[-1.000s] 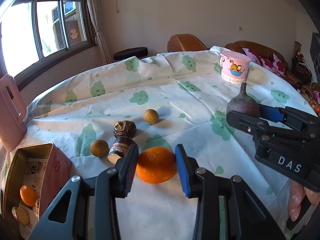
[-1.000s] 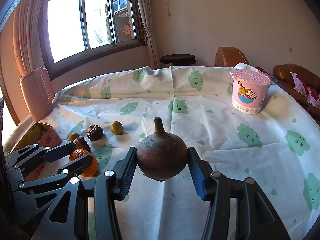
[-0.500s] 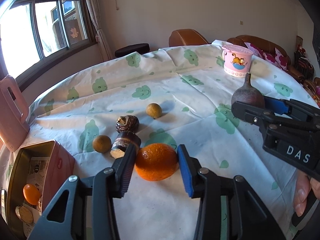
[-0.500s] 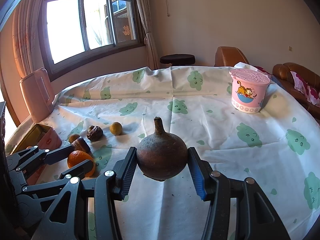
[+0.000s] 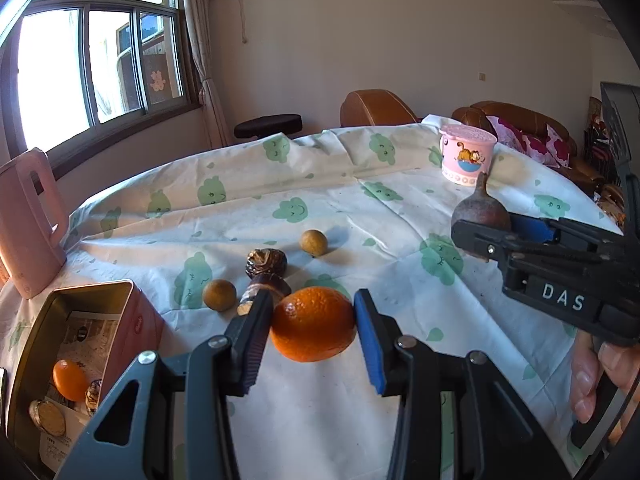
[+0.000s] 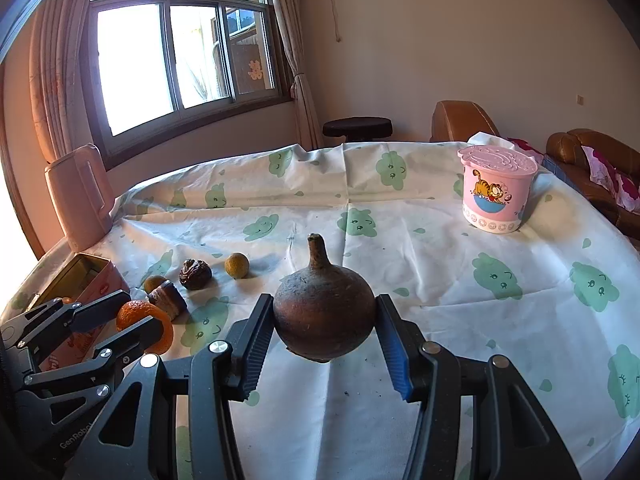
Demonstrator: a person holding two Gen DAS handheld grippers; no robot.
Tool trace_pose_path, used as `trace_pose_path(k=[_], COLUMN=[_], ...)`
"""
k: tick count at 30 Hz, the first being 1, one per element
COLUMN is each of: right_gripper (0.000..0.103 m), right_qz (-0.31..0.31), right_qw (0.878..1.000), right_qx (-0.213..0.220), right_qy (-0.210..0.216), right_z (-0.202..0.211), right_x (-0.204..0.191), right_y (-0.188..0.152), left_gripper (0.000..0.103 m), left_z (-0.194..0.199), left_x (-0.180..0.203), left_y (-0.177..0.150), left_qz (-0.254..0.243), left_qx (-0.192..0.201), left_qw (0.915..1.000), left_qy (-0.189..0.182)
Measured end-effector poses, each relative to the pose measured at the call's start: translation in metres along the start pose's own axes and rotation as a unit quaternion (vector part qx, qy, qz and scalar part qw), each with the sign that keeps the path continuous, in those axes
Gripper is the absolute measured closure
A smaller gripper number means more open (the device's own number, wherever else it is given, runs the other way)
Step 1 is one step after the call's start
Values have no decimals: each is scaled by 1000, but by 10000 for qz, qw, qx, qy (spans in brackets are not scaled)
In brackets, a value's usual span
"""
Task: Organize fruits
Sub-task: 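Carry the orange and pear-shaped fruit in both grippers over the gold tin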
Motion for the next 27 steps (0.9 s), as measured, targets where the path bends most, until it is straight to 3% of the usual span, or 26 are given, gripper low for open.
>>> trace_pose_path(k=[27], right_gripper=[50], right_qz=[214], right_qw=[9979], right_qx=[614], right_qy=[-47], right_z=[23], right_x=[-9], right_y=[-3], left_gripper=[60], left_z=[26], left_x=[-15], left_y=[-4], left_qz=[398], left_qx=[661], left_qw=[9970], left_qy=[40])
Point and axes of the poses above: each gripper's, at about its wrist camera, not at the fingertips, and z roughly against the way its jaws point, x to its right, y to its top, the point moved 3 cm from there along -z, roughly the way its jaws point, and after that the axes turned 10 degrees about -x, right-handed, at the moved point
